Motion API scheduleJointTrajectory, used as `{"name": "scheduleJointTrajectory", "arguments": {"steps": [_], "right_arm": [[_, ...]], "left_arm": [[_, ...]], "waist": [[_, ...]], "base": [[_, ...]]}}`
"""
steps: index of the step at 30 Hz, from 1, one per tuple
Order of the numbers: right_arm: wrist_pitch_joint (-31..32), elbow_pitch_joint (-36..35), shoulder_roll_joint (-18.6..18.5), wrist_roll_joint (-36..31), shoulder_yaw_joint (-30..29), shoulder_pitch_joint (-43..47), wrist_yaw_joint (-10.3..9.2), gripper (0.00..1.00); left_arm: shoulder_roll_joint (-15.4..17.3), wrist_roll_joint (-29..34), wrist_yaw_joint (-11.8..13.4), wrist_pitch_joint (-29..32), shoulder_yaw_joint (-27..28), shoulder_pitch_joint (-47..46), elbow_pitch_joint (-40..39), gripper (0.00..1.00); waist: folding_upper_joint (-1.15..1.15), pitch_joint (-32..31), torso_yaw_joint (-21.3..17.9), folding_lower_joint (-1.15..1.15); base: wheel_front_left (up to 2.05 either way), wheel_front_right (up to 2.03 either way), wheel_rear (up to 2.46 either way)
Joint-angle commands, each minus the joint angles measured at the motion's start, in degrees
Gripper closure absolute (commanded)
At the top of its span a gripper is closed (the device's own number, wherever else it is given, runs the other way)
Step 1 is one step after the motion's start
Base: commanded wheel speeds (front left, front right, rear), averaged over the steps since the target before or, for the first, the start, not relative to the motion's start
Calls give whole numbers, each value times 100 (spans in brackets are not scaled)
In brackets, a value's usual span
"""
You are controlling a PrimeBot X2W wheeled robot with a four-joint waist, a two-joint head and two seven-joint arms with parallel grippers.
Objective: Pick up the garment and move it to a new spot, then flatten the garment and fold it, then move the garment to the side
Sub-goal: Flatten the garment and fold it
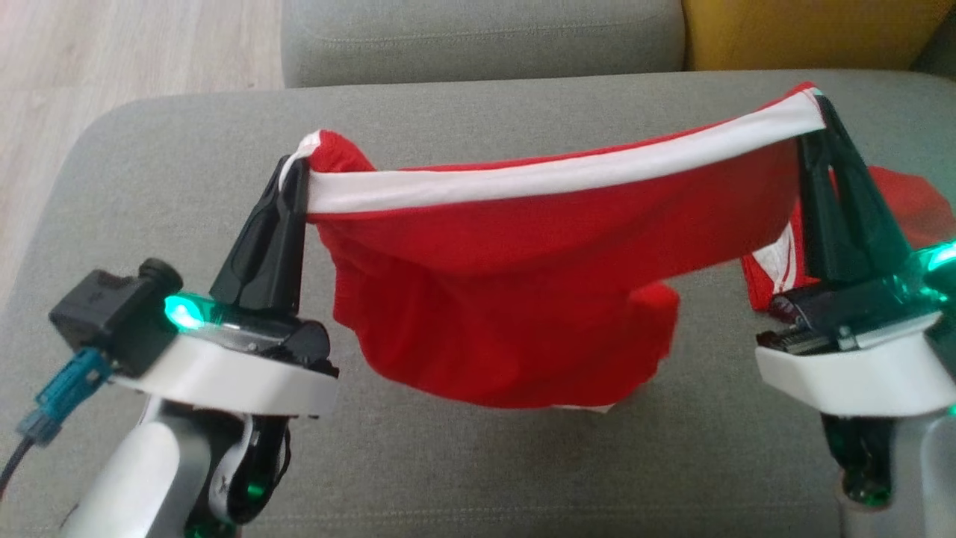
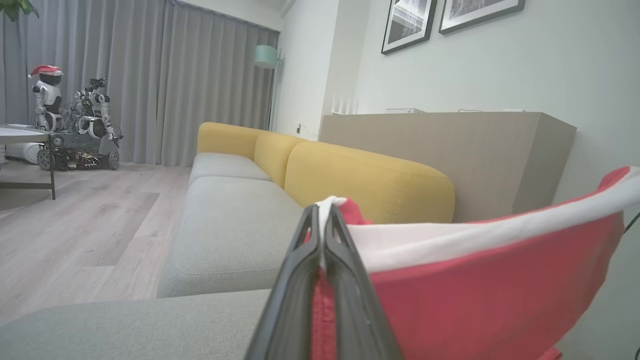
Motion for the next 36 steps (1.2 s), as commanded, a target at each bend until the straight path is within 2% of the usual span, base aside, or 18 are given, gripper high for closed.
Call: {"name": "scheduleJointTrajectory", "arguments": {"steps": [1, 3, 8, 12, 16, 22, 29, 32, 36], "right_arm": [[85, -260, 8, -9, 104, -49, -4, 100], [135, -370, 23, 21, 121, -19, -4, 100], [147, -306, 38, 105, 54, -107, -4, 100], [120, 27, 45, 278, -58, -469, -4, 100], [19, 665, -31, 517, -139, -1311, -4, 100], [-245, 2128, -114, 916, -95, -3252, -4, 100], [-842, 4374, -20, 1220, -10, -5465, -4, 100], [-1103, 5410, 63, 1305, 127, -6129, -4, 100], [-1333, 6688, 138, 1486, 510, -6560, -4, 100]], "left_arm": [[191, 70, 53, 55, 288, -201, -309, 100], [239, 98, 126, 157, 307, -193, -517, 100], [263, 67, 90, 188, 343, -318, -530, 100], [245, -24, -119, 177, 366, -747, -213, 100], [150, -141, -459, 49, 458, -1606, 493, 100], [-175, -202, -1026, -317, 506, -3342, 2107, 100], [-587, 20, -1560, -913, 501, -5200, 4248, 100], [-768, 148, -1757, -1016, 520, -5662, 5065, 100], [-1022, 192, -1923, -1039, 619, -5862, 6125, 100]], "waist": [[0, -14, -1, 0], [0, -9, -4, 0], [0, 69, -8, 0], [0, 251, 20, 0], [0, 547, 56, 0], [0, 1049, 95, 0], [0, 1426, 76, 0], [0, 1534, 25, 0], [0, 1727, -55, 0]], "base": [[0, 0, 0], [0, 0, 0], [0, 0, 0], [0, 0, 0], [0, 0, 0], [0, 0, 0], [0, 0, 0], [0, 0, 0], [0, 0, 0]]}}
